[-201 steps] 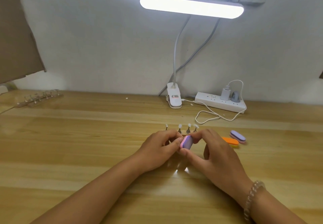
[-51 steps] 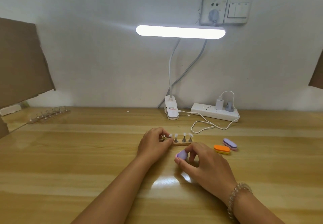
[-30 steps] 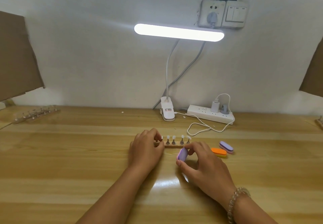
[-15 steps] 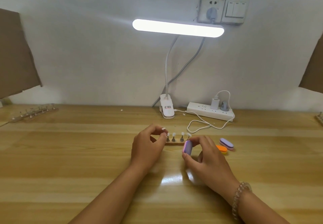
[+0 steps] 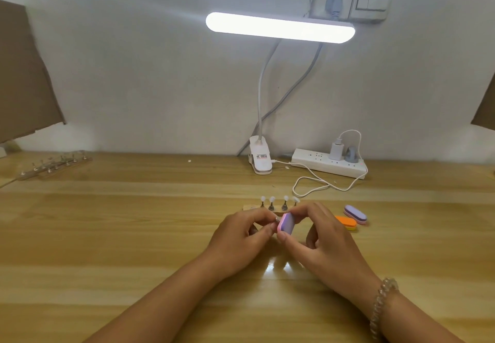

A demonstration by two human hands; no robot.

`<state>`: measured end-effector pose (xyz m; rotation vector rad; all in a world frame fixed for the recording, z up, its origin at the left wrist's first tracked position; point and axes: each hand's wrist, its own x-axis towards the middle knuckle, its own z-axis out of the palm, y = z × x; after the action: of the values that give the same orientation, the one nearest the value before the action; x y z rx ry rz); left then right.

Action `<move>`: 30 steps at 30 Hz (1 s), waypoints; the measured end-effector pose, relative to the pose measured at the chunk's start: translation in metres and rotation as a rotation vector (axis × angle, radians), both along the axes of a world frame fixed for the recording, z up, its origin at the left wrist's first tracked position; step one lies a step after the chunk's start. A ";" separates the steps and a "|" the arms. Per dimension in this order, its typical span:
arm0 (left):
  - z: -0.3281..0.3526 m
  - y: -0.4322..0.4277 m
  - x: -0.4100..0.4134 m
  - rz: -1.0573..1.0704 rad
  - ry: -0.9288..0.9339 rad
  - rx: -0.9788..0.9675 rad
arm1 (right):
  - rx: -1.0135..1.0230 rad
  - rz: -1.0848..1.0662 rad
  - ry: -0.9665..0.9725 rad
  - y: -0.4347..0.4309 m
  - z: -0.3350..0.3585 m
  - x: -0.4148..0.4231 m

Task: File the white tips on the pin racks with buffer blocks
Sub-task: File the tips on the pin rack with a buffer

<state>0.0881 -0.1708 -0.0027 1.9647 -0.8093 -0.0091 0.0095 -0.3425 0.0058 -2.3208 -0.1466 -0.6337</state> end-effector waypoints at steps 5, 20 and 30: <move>-0.002 0.000 0.004 -0.036 -0.042 0.064 | 0.039 -0.048 -0.010 -0.004 -0.001 0.004; -0.001 0.000 0.003 -0.045 -0.036 0.063 | 0.094 -0.063 -0.046 -0.003 0.003 0.002; -0.001 -0.001 0.002 -0.043 -0.018 0.078 | -0.064 0.008 -0.020 0.003 0.001 -0.002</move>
<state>0.0904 -0.1717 -0.0039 2.0232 -0.8741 -0.0498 0.0071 -0.3390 0.0063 -2.3748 -0.1876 -0.6570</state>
